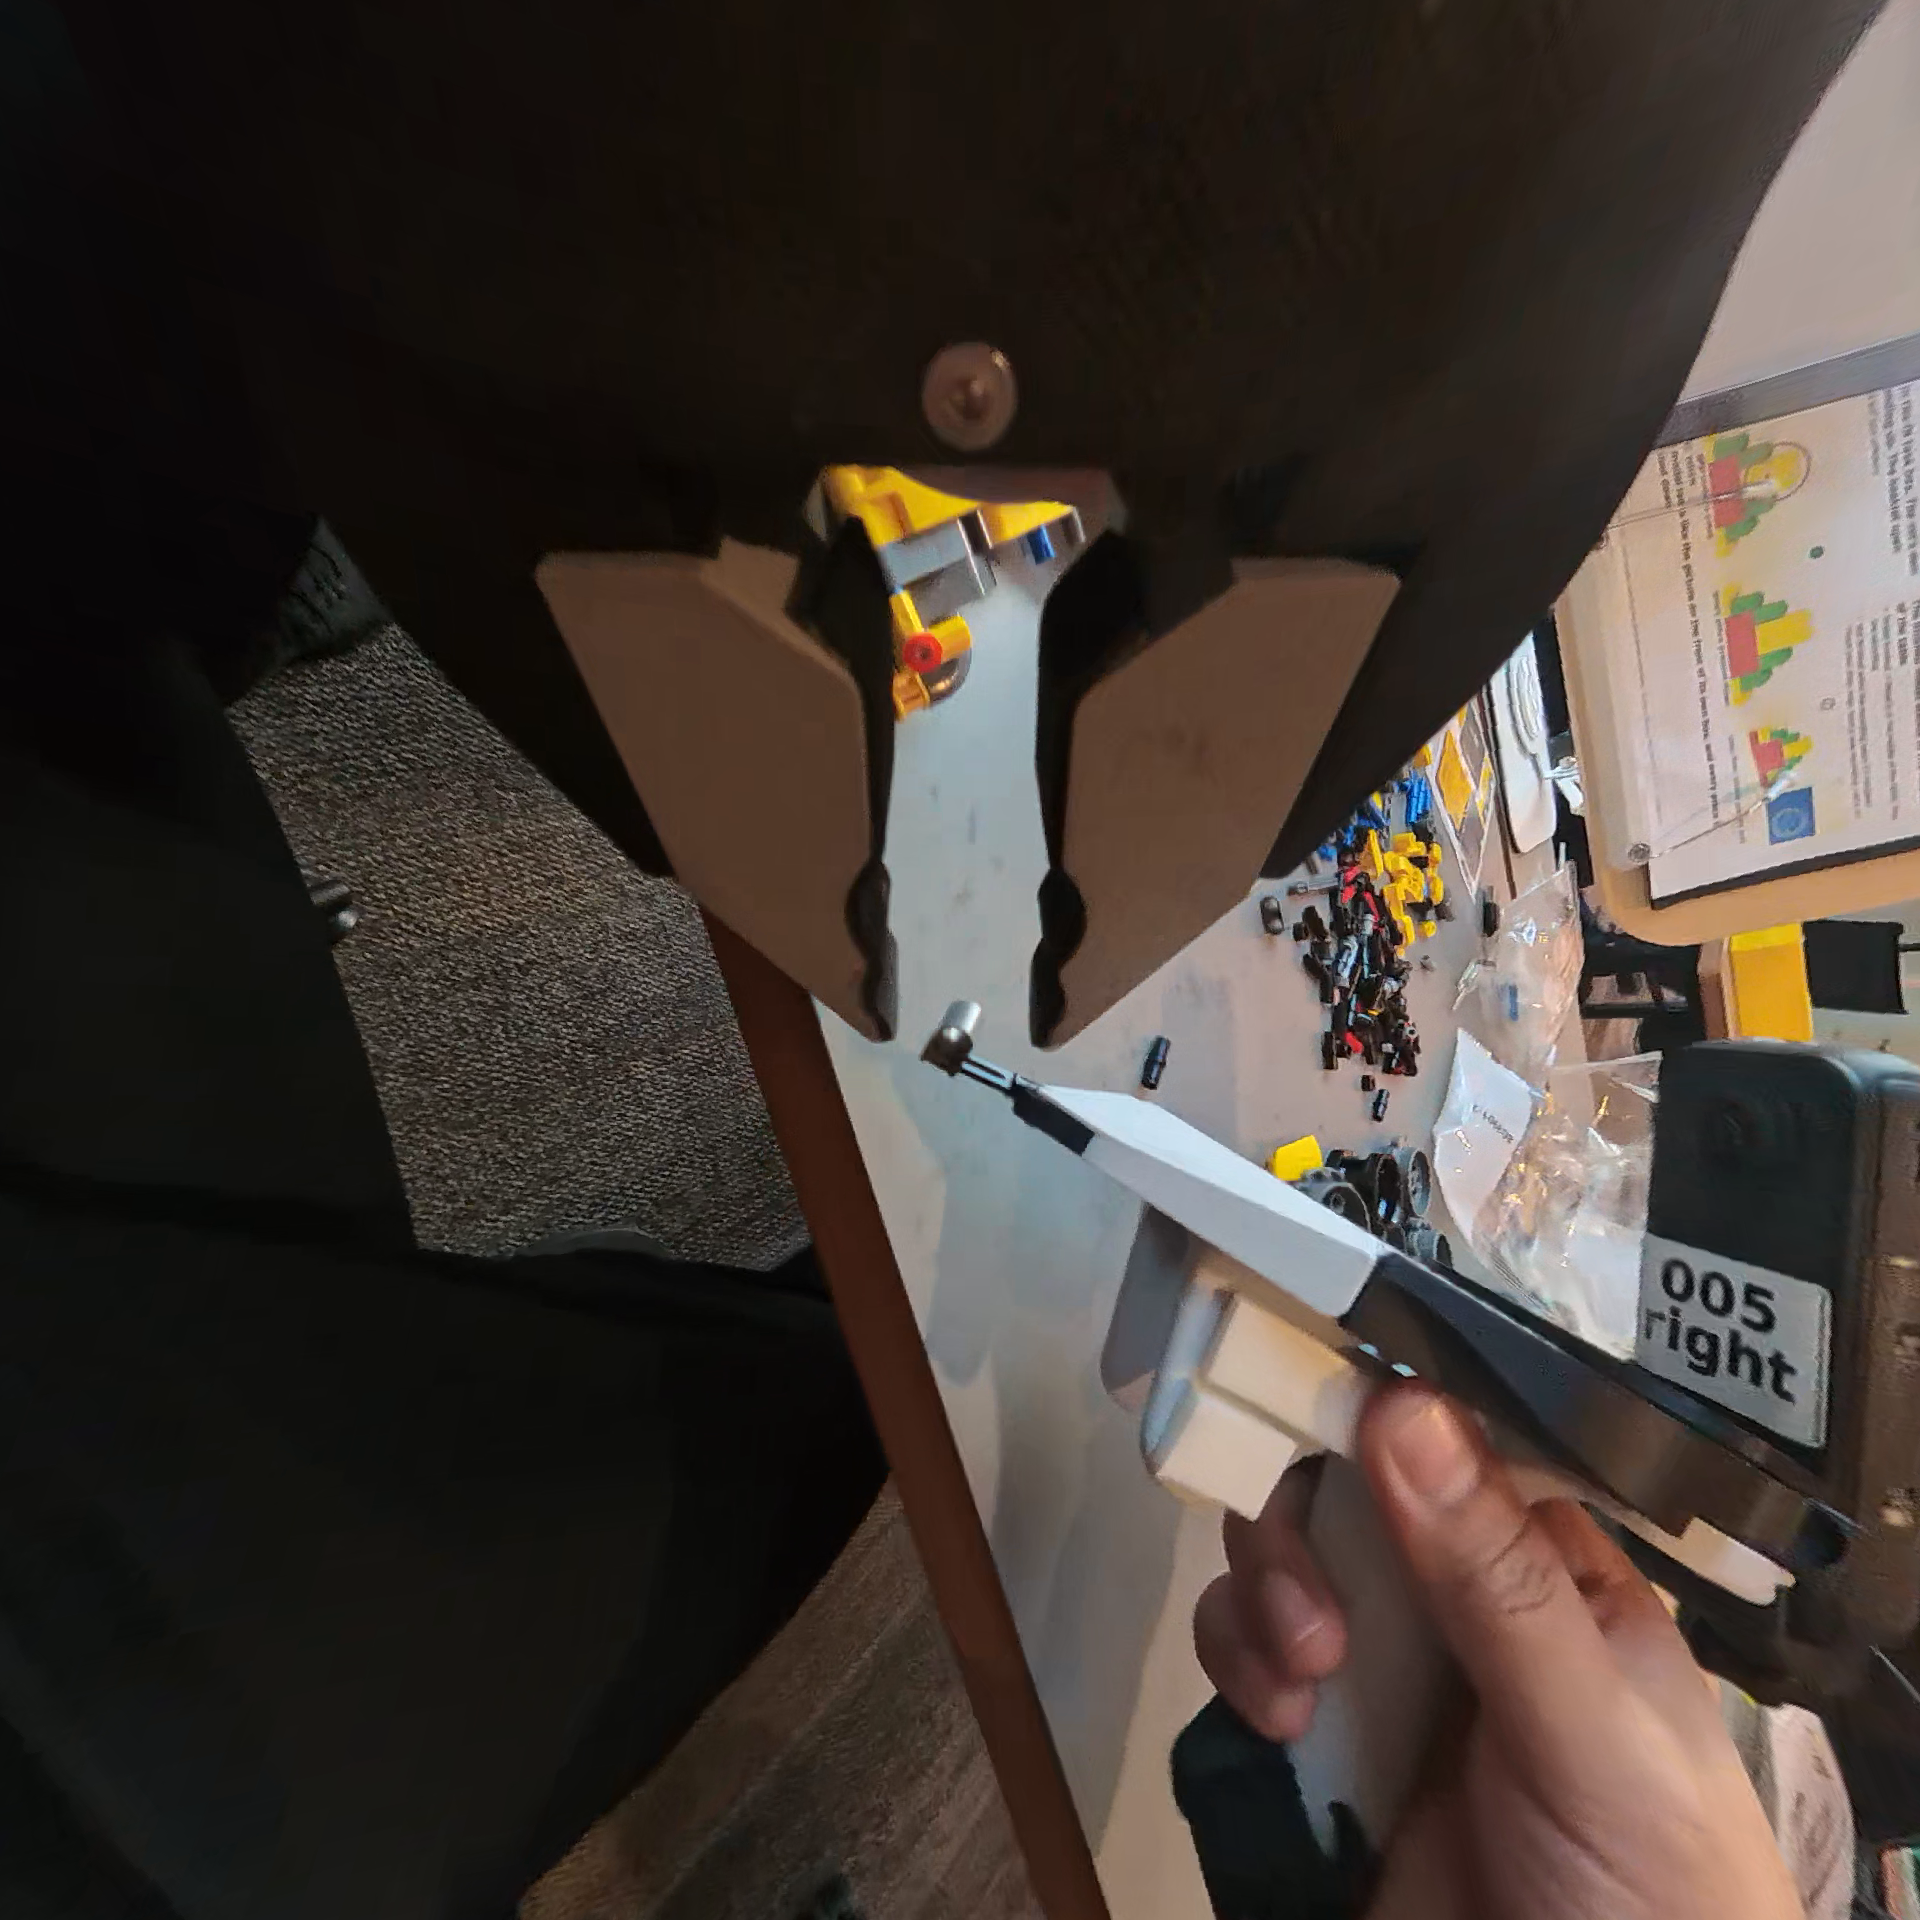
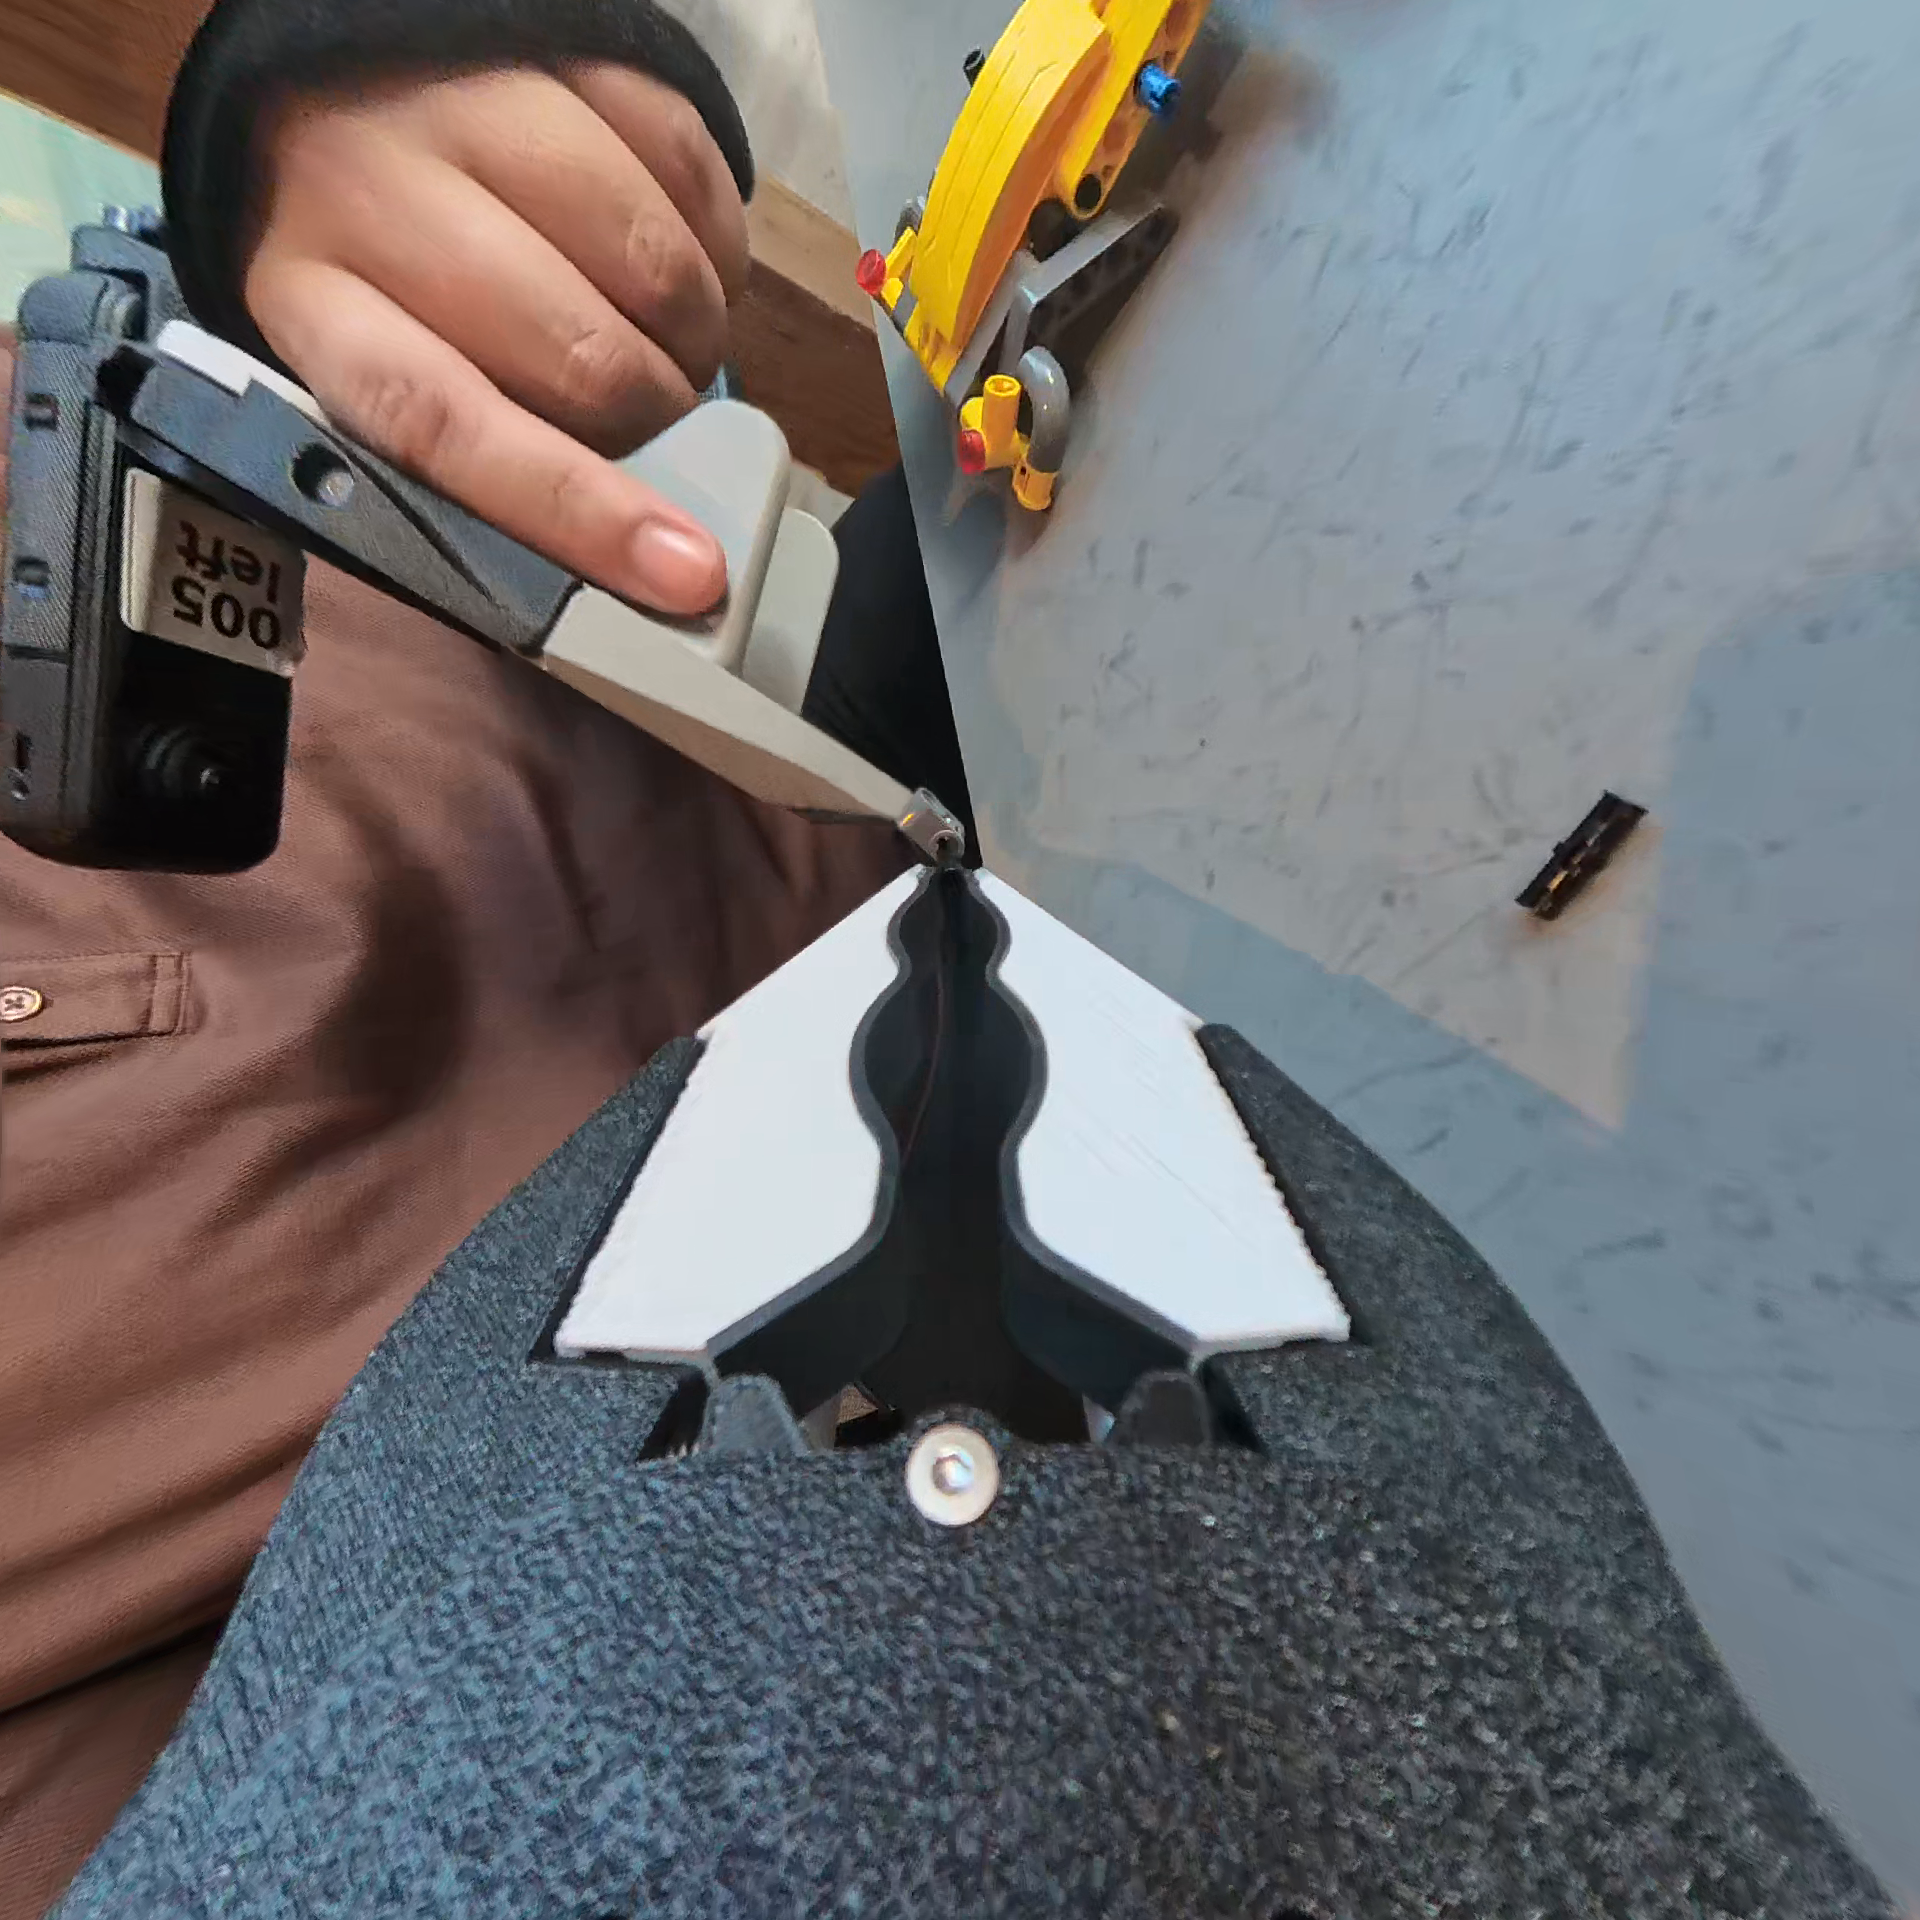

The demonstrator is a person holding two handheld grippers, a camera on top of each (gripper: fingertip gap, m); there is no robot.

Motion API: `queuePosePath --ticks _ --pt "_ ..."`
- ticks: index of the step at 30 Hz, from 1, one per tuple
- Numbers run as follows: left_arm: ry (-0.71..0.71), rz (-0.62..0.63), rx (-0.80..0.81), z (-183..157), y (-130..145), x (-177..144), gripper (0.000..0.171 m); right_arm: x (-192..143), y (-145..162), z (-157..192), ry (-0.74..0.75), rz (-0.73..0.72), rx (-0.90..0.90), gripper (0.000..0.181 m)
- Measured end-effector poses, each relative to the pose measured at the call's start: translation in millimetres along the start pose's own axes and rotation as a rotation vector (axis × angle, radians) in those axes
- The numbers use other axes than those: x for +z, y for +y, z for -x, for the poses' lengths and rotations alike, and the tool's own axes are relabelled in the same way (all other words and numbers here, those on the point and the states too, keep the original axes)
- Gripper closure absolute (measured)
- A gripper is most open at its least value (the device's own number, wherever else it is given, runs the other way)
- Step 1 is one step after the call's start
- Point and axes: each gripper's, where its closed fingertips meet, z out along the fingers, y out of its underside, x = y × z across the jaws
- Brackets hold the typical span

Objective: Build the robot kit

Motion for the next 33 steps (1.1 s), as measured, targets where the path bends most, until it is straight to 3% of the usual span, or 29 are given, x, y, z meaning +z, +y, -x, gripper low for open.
queuePosePath --ticks 3,19,21,25,29,33 --pt "0.015 -0.012 -0.014 -2 -4 5 0.162 -1 1 3 -0.027 0.004 0.015 0.18" --pt "0.045 -0.028 -0.077 -3 -7 7 0.166 -2 3 2 -0.094 0.016 0.025 0.179" --pt "0.05 -0.089 -0.213 3 -10 4 0.166 -8 -8 5 -0.055 -0.056 -0.071 0.176" --pt "0.049 -0.283 -0.565 27 -18 -15 0.166 -28 -20 21 0.084 -0.238 -0.363 0.143" --pt "0.094 -0.459 -0.759 37 -32 -33 0.167 -26 -8 35 0.32 -0.264 -0.663 0.136" --pt "0.126 -0.565 -0.839 45 -43 -46 0.166 -29 -10 46 0.484 -0.314 -0.843 0.143"
